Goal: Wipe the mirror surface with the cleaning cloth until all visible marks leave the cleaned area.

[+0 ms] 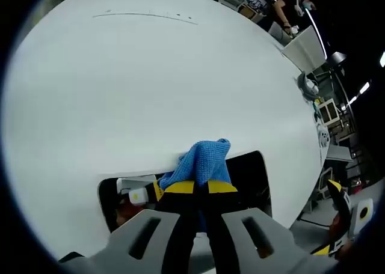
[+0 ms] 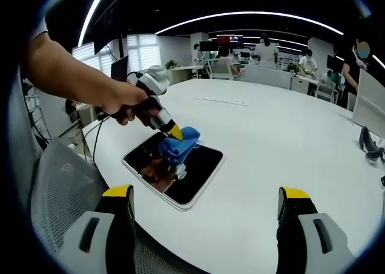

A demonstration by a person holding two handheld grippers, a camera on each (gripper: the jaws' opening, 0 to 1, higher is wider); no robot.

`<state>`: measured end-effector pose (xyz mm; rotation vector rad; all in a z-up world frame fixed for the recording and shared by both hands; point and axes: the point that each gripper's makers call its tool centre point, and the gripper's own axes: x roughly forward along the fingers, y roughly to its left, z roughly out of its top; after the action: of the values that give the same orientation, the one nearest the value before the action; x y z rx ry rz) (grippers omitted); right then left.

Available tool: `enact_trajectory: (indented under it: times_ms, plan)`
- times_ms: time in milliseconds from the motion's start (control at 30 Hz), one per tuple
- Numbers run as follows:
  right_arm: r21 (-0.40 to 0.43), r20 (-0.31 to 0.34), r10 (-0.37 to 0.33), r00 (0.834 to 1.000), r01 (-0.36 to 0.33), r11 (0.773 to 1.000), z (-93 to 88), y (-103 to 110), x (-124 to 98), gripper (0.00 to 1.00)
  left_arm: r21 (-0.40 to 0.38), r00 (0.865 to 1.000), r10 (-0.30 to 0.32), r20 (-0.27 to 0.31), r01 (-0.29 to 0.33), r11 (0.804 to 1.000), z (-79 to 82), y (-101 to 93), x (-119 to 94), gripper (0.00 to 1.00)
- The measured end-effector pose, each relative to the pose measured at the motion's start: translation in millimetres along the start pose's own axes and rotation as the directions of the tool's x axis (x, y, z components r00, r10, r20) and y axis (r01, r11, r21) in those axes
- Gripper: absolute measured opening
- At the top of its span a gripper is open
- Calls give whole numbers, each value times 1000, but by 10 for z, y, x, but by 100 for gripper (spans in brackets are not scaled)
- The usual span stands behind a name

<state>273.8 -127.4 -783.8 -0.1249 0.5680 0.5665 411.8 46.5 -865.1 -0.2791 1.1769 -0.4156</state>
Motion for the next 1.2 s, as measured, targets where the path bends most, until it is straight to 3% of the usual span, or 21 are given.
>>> enact_trajectory:
  times_ms: [867,1200]
  plan:
    - [18,13,11,1000,-11,1000,28,11,-14,99,-4,999,46,0,-46,999,59,335,-133,2]
    - [7,18,12,1000,-13,1000,37,11,-19,99,0,999,47,1,-47,999,44,318,-144,2]
